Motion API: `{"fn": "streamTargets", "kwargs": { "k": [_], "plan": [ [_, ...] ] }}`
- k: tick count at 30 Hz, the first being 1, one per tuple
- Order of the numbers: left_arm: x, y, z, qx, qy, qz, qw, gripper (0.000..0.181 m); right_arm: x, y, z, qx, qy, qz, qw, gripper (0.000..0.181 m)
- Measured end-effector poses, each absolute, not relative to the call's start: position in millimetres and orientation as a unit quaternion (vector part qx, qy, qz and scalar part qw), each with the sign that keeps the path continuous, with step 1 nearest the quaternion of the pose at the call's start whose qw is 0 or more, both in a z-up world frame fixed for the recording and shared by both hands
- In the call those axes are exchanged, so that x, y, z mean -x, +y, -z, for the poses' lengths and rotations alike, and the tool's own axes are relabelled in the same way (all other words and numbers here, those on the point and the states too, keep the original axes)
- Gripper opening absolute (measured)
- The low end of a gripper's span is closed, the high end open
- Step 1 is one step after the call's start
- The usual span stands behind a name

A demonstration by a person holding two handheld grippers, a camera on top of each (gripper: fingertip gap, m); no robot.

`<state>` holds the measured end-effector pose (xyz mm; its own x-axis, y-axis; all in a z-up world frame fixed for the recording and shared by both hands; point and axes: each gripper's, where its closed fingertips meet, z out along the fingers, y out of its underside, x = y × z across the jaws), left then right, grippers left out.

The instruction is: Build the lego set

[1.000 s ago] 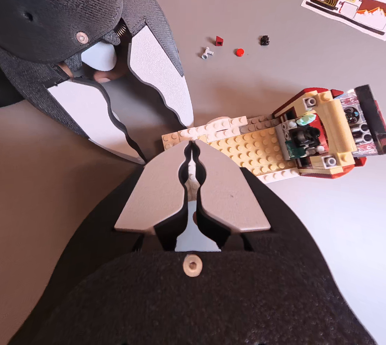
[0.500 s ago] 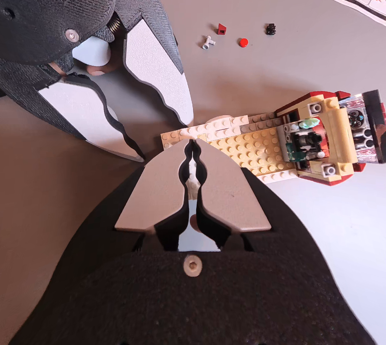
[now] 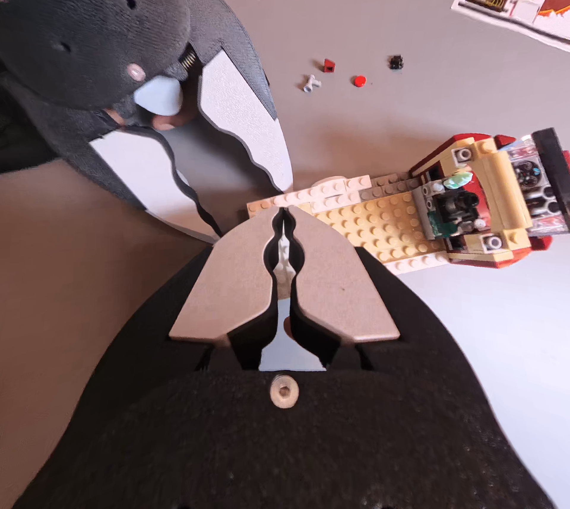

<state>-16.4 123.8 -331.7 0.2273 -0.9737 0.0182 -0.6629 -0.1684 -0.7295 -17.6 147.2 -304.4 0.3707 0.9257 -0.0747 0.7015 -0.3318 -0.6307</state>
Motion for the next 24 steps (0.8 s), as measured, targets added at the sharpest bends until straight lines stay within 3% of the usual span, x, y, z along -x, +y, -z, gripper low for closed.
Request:
{"fn": "streamTargets", "kwargs": {
  "k": [7,24],
  "plan": [
    [17,124,332,0.720,0.568,0.255,0.307,0.054,-5,151,285,0.784,-0.494,-0.230,0.298,0.000],
    [16,124,332,0.720,0.567,0.254,0.307,0.053,-27,142,308,0.807,-0.502,-0.191,0.247,0.000]
  ]
}}
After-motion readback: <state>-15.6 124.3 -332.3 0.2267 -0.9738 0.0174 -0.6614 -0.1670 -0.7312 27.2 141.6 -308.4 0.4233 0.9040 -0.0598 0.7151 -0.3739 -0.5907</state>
